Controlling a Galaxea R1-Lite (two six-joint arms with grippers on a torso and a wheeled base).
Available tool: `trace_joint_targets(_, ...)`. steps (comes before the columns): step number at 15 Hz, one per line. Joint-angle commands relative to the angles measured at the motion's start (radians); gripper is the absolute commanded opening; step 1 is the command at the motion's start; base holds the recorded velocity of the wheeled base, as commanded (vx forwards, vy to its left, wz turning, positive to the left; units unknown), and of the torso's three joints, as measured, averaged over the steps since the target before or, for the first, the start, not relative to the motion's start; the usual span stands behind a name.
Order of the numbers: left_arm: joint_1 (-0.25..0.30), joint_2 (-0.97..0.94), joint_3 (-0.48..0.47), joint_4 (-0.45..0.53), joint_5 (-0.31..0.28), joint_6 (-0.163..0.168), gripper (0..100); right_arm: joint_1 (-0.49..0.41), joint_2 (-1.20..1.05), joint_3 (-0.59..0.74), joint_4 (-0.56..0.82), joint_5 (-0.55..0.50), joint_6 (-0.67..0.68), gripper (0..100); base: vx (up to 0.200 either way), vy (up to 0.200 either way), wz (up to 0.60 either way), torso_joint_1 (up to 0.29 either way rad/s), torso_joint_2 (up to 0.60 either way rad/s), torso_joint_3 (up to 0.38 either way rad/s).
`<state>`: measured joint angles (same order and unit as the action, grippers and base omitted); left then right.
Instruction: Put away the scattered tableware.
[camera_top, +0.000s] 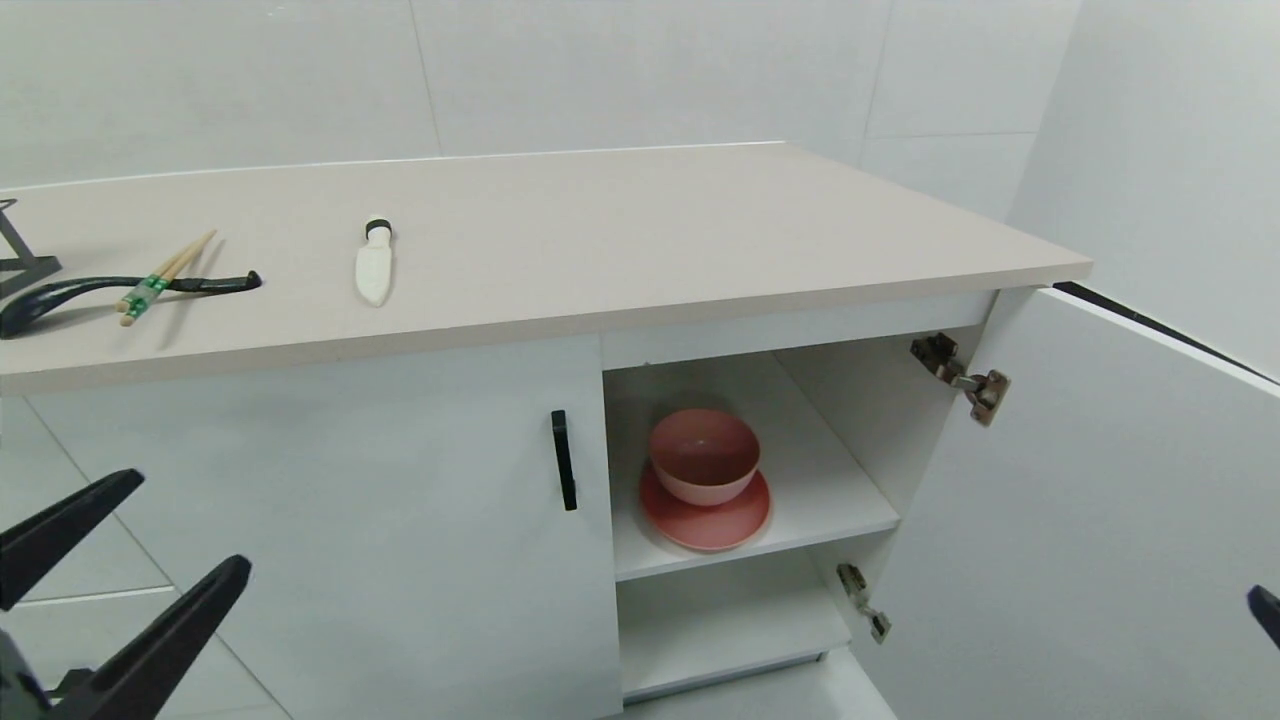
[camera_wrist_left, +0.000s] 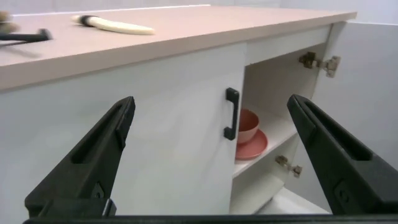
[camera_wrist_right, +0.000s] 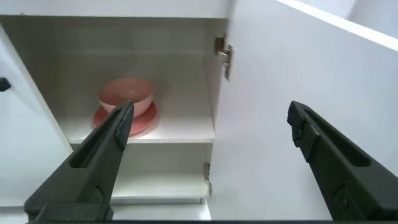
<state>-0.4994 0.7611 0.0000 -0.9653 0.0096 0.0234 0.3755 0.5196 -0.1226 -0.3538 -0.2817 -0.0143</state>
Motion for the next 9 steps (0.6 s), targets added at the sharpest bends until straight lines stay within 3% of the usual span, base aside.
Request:
trace_joint_targets(1, 0.062, -0.269, -0.003, 0.155, 0.001, -0.010, 100, -0.138, -0.197, -0.075, 0.151, 0.003, 0.013, 100, 0.000, 0.000, 0.00, 0.000, 0.00, 0.000)
trace_joint_targets(3, 0.094, -0.322, -0.002, 0.214, 0.001, -0.079, 100, -0.198, -0.224, -0.077, 0.164, 0.003, 0.010, 100, 0.000, 0.000, 0.00, 0.000, 0.00, 0.000)
trace_joint_targets(4, 0.114, -0.341, 0.000, 0.237, 0.001, -0.091, 100, -0.228, -0.230, -0.075, 0.167, 0.003, 0.007, 100, 0.000, 0.000, 0.00, 0.000, 0.00, 0.000)
trace_joint_targets(6, 0.124, -0.398, -0.002, 0.290, 0.000, -0.092, 100, -0.227, -0.251, -0.074, 0.219, 0.004, 0.007, 100, 0.000, 0.000, 0.00, 0.000, 0.00, 0.000)
trace_joint_targets(9, 0.128, -0.434, -0.003, 0.320, -0.002, -0.091, 100, -0.236, -0.334, -0.074, 0.300, 0.093, 0.007, 100, 0.000, 0.000, 0.00, 0.000, 0.00, 0.000)
